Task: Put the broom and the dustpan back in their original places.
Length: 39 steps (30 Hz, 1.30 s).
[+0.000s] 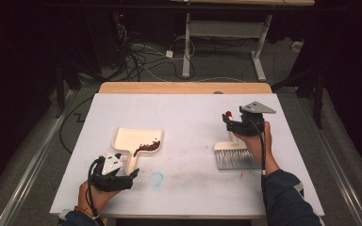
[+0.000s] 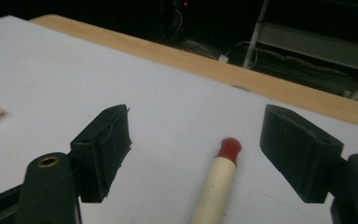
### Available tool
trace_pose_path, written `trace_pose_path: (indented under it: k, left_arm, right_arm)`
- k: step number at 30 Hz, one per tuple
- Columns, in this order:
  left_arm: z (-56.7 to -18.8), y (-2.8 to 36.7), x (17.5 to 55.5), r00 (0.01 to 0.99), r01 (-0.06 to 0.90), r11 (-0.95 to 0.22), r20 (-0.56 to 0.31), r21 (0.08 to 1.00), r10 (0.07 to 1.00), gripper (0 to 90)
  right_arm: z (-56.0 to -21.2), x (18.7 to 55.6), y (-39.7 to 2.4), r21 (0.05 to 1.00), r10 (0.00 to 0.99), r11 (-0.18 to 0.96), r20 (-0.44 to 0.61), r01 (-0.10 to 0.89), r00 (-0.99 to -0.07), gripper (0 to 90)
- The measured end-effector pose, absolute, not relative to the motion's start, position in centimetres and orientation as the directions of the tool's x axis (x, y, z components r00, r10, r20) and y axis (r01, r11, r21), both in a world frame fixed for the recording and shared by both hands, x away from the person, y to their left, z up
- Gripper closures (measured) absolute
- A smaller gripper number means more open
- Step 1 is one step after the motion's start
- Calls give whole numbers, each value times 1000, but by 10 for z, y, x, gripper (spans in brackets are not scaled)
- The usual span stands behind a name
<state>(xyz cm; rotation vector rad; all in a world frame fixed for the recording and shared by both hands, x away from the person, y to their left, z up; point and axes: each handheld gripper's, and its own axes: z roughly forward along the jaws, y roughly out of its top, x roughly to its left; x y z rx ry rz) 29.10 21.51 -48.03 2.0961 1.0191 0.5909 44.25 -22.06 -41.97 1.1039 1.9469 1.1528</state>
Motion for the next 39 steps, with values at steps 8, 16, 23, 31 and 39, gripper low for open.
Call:
trace_pose_path:
  k: [8,16,23,31,39]
  left_arm:
    - [-481,215,291,583,478,-427,86,768,808,167]
    - [-480,213,291,592,470,-433,89,769,801,167]
    - [-480,211,290,602,463,-449,100,764,792,167]
    - [-480,210,289,613,455,-465,112,759,782,167]
    - [-480,208,288,619,447,-468,113,763,777,167]
  right_arm:
    - [-413,437,-219,912,880,261,-89,316,-467,168]
    - [-405,428,-217,923,871,257,-94,285,-482,164]
    - [-395,417,-215,928,848,277,-114,249,-518,171]
    - [-388,404,-211,926,822,299,-127,231,-556,167]
    - [-381,386,-211,929,794,319,-155,186,-587,168]
